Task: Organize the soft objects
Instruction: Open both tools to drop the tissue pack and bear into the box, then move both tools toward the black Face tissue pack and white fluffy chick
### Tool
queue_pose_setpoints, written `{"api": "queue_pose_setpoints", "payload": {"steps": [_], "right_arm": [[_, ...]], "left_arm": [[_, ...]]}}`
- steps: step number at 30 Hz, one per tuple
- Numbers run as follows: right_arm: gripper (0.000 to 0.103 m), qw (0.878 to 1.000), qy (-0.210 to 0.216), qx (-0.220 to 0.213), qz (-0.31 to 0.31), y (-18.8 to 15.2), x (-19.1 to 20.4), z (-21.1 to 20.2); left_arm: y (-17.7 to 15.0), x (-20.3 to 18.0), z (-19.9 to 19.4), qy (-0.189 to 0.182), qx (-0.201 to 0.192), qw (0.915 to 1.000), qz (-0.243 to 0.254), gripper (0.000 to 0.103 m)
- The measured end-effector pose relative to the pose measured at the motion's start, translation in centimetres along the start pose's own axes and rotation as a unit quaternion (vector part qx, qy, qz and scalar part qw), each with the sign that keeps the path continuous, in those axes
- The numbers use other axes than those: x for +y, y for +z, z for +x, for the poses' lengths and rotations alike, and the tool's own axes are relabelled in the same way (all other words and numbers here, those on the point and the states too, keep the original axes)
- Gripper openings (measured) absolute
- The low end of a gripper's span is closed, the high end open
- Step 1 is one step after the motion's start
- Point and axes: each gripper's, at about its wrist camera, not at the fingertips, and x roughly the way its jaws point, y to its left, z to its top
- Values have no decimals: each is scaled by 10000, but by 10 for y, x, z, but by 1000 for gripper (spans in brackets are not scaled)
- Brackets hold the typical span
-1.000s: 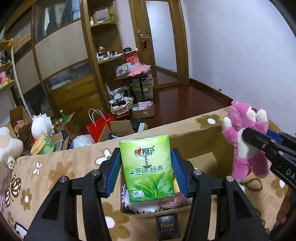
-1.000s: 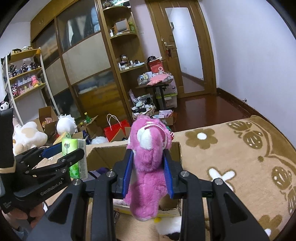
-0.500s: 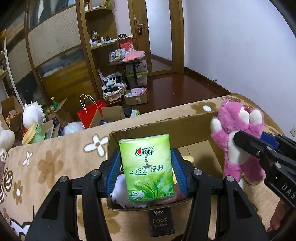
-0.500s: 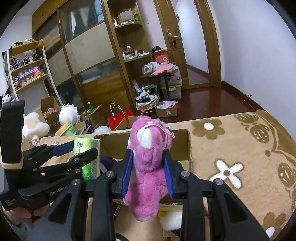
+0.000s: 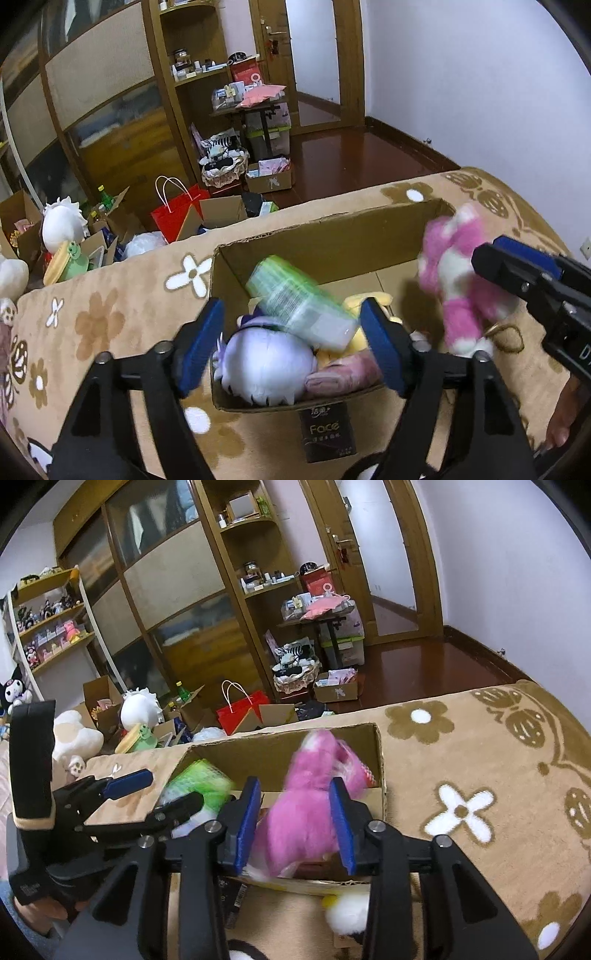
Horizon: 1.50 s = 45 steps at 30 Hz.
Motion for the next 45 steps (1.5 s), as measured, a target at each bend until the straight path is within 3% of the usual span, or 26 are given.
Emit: {"api": "queue_pose_setpoints", "payload": {"steps": [9, 11, 15, 17, 25, 30, 38, 45], "right_arm": [[59, 9999, 17, -90, -54, 2, 3, -10], [68, 9998, -41, -135, -113, 3, 6, -16], [74, 9992, -185, -231, -256, 2, 12, -29], [84, 9992, -188, -257, -233, 2, 12, -35], [102, 9982, -339, -348, -345, -4, 20, -59], [102, 9979, -371, -334, -403, -9, 24, -70], [103, 9979, -469, -253, -371, -22, 22, -86], [103, 9978, -572, -182, -266, -29, 16, -91]], "left_arm": [[-5, 0, -11, 178, 7, 9998, 45, 87], [-6, 0, -15, 200, 0, 9998, 89, 87], [-8, -1, -31, 232, -132, 9996, 96, 90], [-9, -1, -39, 256, -201, 9994, 90, 93], [-21, 4, -68, 301, -315, 9990, 32, 94], [-31, 8, -84, 134, -261, 9995, -153, 101], [-43, 6, -99, 116, -231, 9995, -179, 101], [-54, 6, -91, 35, 113, 9997, -221, 102]]}}
